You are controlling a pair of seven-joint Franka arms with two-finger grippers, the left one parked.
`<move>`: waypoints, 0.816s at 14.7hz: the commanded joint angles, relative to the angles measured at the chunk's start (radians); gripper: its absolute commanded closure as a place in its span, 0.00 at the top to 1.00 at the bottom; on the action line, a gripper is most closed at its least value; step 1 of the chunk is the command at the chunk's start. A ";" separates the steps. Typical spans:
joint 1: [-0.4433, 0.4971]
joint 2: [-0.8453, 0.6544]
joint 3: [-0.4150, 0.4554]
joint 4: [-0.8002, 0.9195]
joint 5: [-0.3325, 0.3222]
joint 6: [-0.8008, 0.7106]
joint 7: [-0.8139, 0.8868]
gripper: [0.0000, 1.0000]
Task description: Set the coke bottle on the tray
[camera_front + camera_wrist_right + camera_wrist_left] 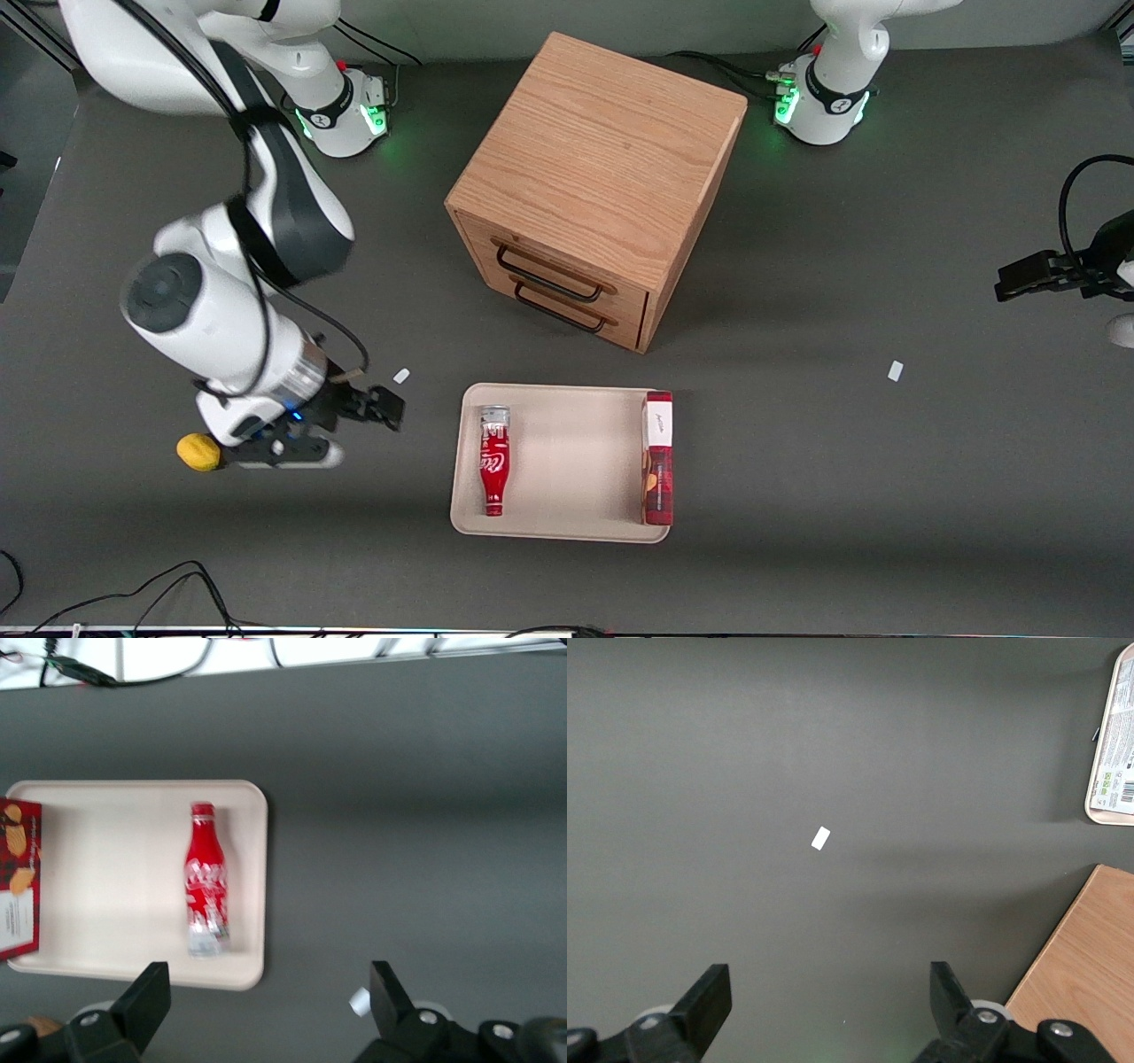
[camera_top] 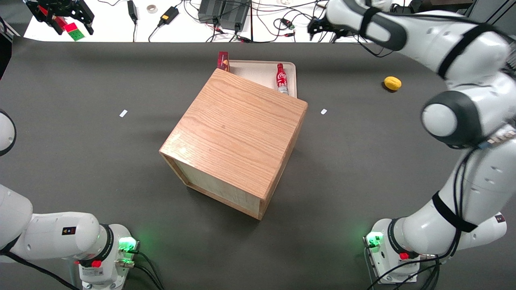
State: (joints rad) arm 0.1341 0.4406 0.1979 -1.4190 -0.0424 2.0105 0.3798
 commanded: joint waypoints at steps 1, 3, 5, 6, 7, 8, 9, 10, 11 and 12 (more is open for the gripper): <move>-0.011 -0.270 -0.078 -0.288 0.076 -0.007 -0.070 1.00; -0.010 -0.400 -0.138 -0.412 0.079 -0.013 -0.140 1.00; -0.008 -0.518 -0.196 -0.513 0.081 -0.042 -0.211 1.00; -0.007 -0.563 -0.224 -0.535 0.081 -0.079 -0.228 1.00; -0.007 -0.591 -0.247 -0.538 0.081 -0.125 -0.242 1.00; -0.005 -0.615 -0.264 -0.537 0.081 -0.169 -0.248 1.00; -0.005 -0.638 -0.273 -0.538 0.081 -0.205 -0.251 1.00; -0.005 -0.654 -0.275 -0.535 0.079 -0.241 -0.255 1.00; -0.005 -0.661 -0.275 -0.529 0.079 -0.274 -0.277 1.00; -0.005 -0.663 -0.275 -0.517 0.078 -0.292 -0.282 1.00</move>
State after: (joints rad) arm 0.1232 -0.1979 -0.0743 -1.9253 0.0097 1.7476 0.1342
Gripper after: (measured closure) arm 0.000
